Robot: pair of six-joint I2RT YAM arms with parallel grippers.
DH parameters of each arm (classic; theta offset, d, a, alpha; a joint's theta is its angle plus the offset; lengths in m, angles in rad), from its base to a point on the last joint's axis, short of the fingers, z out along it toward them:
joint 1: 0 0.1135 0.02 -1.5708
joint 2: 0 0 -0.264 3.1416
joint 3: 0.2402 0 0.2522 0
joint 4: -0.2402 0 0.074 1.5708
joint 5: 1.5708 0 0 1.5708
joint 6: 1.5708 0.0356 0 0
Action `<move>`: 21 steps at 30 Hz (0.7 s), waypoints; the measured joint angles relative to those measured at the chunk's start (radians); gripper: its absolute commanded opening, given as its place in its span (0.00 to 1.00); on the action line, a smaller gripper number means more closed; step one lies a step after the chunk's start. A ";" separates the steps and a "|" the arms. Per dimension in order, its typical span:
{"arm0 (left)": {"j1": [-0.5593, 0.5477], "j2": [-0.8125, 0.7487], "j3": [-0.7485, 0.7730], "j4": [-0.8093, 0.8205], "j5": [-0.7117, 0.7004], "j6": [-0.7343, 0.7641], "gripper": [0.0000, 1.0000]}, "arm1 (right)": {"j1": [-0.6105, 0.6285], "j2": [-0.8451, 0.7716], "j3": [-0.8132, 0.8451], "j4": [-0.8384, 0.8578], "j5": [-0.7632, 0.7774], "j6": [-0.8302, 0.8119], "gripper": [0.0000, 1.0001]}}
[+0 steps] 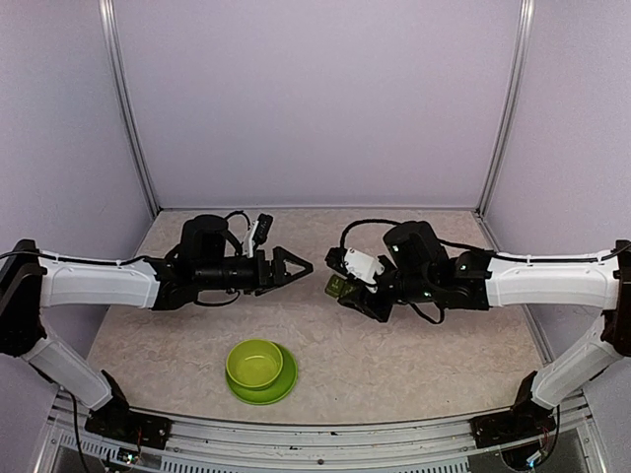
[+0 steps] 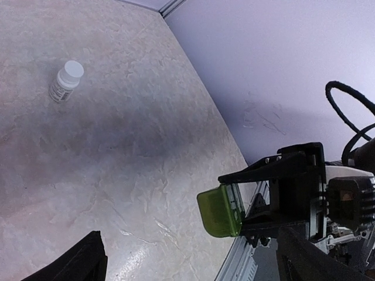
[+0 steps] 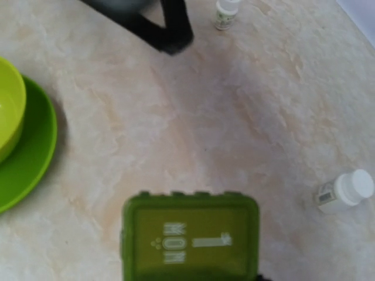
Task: Sort the pills into containers
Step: Pick up the pill container from the center of the board, then pass from the right arm to the left
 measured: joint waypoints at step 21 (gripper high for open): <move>-0.063 0.175 0.044 0.126 0.183 -0.180 0.74 | 0.118 0.005 0.033 -0.017 0.240 -0.091 0.19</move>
